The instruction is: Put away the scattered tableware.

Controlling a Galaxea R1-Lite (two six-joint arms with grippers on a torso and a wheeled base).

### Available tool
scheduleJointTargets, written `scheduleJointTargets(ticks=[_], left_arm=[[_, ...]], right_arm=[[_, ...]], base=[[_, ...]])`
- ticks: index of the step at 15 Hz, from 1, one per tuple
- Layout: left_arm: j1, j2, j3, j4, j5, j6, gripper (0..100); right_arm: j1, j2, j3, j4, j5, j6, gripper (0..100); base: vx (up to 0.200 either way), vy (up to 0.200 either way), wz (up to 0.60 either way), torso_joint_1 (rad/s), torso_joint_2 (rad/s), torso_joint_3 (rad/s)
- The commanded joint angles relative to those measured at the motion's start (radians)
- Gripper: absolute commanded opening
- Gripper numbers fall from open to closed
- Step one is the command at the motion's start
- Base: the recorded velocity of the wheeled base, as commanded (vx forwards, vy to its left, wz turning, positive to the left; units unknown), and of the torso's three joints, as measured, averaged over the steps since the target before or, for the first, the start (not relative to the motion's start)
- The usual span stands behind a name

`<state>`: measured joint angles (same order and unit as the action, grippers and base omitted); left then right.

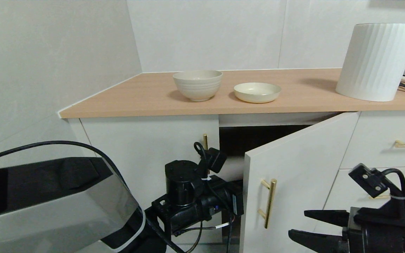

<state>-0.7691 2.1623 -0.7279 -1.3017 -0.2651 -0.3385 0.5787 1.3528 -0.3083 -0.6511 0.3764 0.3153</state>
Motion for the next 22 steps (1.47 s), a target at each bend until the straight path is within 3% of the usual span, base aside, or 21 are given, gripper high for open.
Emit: scheduleJointTargets(ticks=[1,4,8,12,18,22], left_arm=[[-0.009,-0.009,-0.001,0.001,-0.005,-0.002,0],[-0.01,-0.012,-0.002,0.001,-0.006,-0.004,0],[-0.01,-0.032,-0.001,0.001,-0.019,-0.054,0],[-0.019,-0.032,-0.001,0.009,-0.052,-0.056,0],[-0.053,-0.026,-0.035,0.067,-0.054,-0.056,0],[-0.053,0.025,-0.143,0.139,-0.051,-0.056,0]], right_arm=[[-0.008,-0.109,0.003,0.054,-0.016,-0.007,100],[-0.008,-0.193,0.055,0.093,-0.013,-0.099,100],[0.0,-0.201,0.115,0.094,-0.01,-0.19,100],[0.0,-0.198,0.118,0.094,-0.007,-0.19,100],[0.0,-0.192,0.115,0.094,-0.007,-0.185,100],[0.0,-0.196,0.118,0.094,-0.007,-0.185,100]], base=[[0.0,0.0,0.0,0.0,0.0,0.0],[0.0,0.0,0.0,0.0,0.0,0.0],[0.0,0.0,0.0,0.0,0.0,0.0],[0.0,0.0,0.0,0.0,0.0,0.0],[-0.2,0.0,0.0,0.004,0.0,0.0],[0.0,0.0,0.0,0.0,0.0,0.0]])
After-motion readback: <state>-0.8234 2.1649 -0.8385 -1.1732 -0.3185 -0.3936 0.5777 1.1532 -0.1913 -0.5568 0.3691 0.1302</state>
